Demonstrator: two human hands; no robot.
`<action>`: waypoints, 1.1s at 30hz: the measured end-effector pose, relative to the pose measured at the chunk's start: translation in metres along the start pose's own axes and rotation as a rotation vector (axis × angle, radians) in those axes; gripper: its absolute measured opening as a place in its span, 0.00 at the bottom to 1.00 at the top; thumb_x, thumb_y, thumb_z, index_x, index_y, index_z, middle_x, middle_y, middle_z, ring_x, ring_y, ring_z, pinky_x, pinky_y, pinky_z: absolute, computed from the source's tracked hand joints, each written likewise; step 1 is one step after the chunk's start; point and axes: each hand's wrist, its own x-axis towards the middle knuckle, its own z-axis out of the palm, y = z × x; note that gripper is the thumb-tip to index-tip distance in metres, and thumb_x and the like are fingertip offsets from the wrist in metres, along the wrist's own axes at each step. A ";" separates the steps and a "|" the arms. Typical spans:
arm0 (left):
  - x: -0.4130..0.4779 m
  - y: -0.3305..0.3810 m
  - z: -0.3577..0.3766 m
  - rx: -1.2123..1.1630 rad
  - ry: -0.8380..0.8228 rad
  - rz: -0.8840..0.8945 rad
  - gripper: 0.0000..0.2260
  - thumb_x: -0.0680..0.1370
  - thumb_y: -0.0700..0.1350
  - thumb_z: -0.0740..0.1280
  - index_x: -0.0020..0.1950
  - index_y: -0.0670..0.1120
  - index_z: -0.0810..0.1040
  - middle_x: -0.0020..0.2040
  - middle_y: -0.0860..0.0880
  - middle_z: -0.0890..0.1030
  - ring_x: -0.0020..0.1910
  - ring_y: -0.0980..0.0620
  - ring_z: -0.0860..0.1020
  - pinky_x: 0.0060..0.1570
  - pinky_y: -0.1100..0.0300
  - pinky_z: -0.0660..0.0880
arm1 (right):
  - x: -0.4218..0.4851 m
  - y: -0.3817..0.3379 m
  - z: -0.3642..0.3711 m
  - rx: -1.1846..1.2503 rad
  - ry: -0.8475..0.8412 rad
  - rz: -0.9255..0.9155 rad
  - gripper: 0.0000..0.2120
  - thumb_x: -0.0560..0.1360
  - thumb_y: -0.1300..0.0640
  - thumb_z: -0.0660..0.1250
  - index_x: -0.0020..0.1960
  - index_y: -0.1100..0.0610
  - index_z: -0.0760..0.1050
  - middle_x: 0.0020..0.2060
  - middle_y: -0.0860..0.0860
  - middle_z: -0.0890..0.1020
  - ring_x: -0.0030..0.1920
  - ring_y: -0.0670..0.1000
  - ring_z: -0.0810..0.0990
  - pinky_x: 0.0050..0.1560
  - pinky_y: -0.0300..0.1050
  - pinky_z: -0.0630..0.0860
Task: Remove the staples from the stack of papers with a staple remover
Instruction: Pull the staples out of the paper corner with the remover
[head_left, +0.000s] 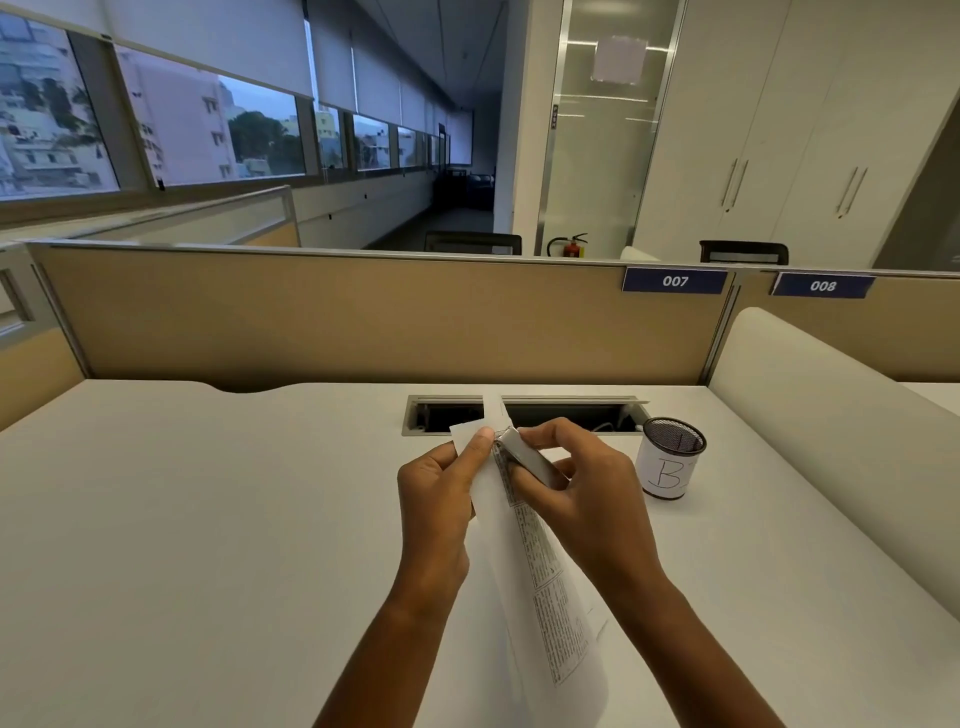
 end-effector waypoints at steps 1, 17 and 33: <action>0.000 0.000 0.000 0.006 0.000 0.007 0.13 0.71 0.44 0.67 0.26 0.51 0.75 0.28 0.49 0.77 0.30 0.51 0.77 0.24 0.67 0.76 | 0.000 -0.001 0.000 -0.024 0.005 -0.008 0.13 0.69 0.55 0.71 0.53 0.56 0.76 0.51 0.50 0.82 0.39 0.44 0.76 0.33 0.22 0.71; 0.006 -0.007 -0.004 -0.028 -0.040 -0.154 0.07 0.73 0.43 0.64 0.35 0.50 0.72 0.36 0.48 0.75 0.38 0.49 0.74 0.34 0.61 0.74 | -0.004 -0.001 -0.004 -0.335 -0.108 -0.320 0.18 0.56 0.59 0.79 0.44 0.61 0.81 0.38 0.56 0.85 0.31 0.55 0.83 0.31 0.39 0.79; 0.004 -0.014 0.002 -0.001 0.105 -0.153 0.11 0.71 0.40 0.67 0.30 0.48 0.71 0.32 0.48 0.75 0.33 0.49 0.74 0.31 0.61 0.71 | -0.011 0.014 0.006 -0.461 -0.111 -0.448 0.17 0.58 0.56 0.78 0.45 0.59 0.81 0.39 0.54 0.86 0.33 0.53 0.84 0.33 0.41 0.81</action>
